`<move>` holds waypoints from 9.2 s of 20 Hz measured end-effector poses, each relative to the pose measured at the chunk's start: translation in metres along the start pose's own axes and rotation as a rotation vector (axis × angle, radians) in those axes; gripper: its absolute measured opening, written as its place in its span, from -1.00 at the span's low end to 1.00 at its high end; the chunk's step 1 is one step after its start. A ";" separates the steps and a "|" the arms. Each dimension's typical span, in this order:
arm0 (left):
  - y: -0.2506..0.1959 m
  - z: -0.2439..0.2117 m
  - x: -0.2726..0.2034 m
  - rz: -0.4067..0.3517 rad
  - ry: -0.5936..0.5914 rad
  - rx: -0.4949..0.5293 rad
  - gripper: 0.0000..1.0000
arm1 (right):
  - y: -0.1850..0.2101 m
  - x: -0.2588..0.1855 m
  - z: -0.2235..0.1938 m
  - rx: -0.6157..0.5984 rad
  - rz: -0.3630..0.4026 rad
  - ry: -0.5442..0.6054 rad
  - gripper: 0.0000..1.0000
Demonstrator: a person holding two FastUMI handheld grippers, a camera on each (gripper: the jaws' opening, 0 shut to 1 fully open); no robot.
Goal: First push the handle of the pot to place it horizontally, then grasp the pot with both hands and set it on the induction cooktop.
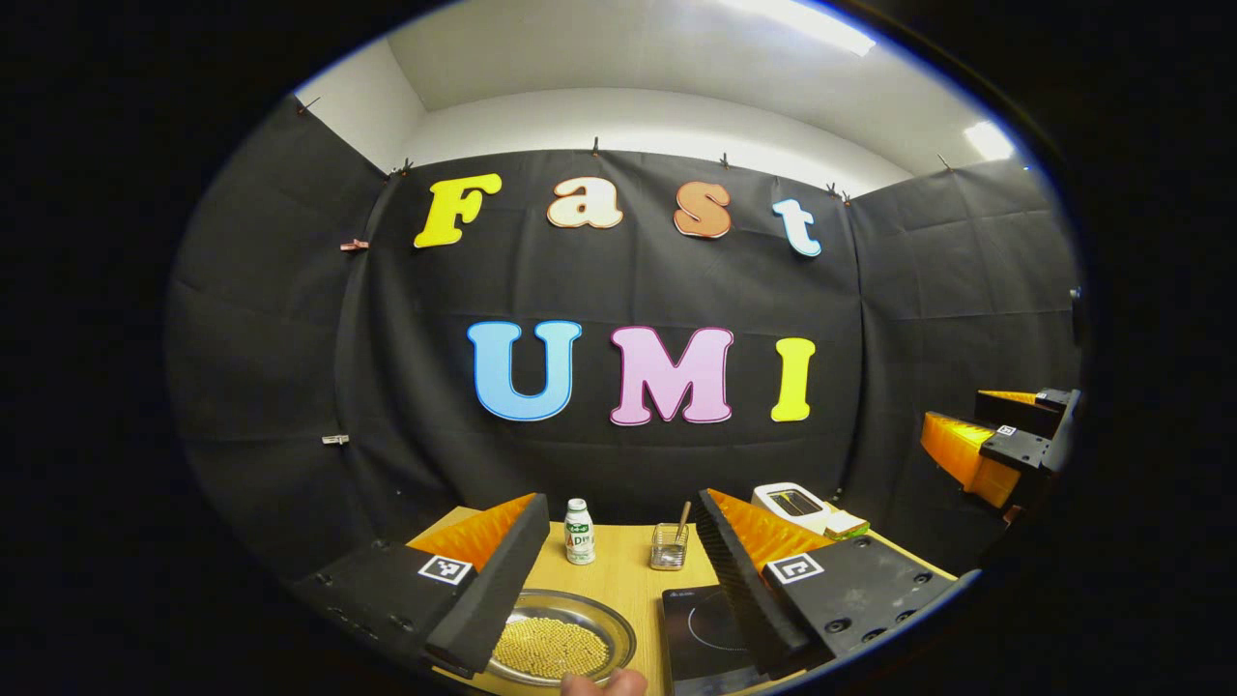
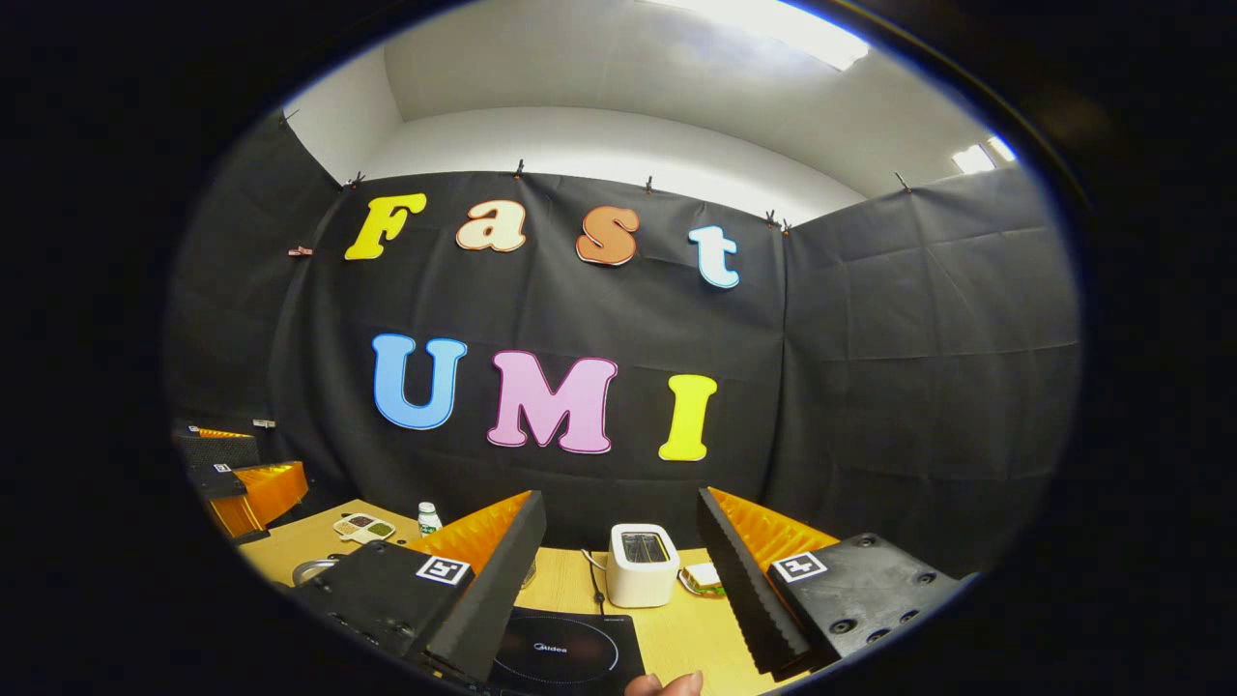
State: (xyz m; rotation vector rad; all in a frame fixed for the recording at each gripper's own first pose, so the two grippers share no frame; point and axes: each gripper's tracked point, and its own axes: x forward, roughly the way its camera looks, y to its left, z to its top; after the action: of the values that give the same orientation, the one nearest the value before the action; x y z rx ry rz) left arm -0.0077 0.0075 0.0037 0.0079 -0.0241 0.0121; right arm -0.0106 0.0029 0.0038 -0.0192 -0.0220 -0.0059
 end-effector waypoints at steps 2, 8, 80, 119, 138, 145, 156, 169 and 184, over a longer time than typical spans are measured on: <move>-0.001 -0.001 -0.003 -0.006 0.004 0.001 0.90 | 0.001 -0.002 0.001 -0.003 -0.002 -0.004 0.95; 0.002 0.005 -0.008 -0.035 -0.007 0.003 -0.07 | 0.000 -0.004 0.002 -0.019 -0.014 -0.008 0.97; -0.023 -0.390 0.077 -0.099 1.245 0.158 -0.89 | -0.093 0.019 -0.064 -0.068 -0.132 0.161 0.95; 0.232 -0.288 0.075 0.005 0.780 -0.099 0.89 | 0.218 0.066 -0.210 0.151 0.431 0.612 0.96; 0.276 -0.417 0.153 -0.085 1.041 -0.086 0.81 | 0.313 0.071 -0.397 0.130 0.484 1.073 0.91; 0.284 -0.428 0.156 -0.073 1.071 -0.054 0.69 | 0.316 0.068 -0.433 0.085 0.424 1.162 0.62; 0.280 -0.425 0.153 -0.055 1.049 -0.119 0.24 | 0.317 0.065 -0.438 0.104 0.376 1.212 0.21; 0.236 -0.346 0.091 -0.026 1.053 -0.140 0.18 | 0.261 0.020 -0.357 0.119 0.357 1.228 0.03; 0.061 -0.310 0.078 -0.137 1.057 -0.085 0.22 | 0.081 0.002 -0.330 0.172 0.244 1.237 0.03</move>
State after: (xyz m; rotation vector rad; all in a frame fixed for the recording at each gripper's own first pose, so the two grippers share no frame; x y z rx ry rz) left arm 0.0772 0.0724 -0.3038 -0.0823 1.0327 -0.1230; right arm -0.0007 0.0775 -0.3281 0.1564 1.2165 0.2285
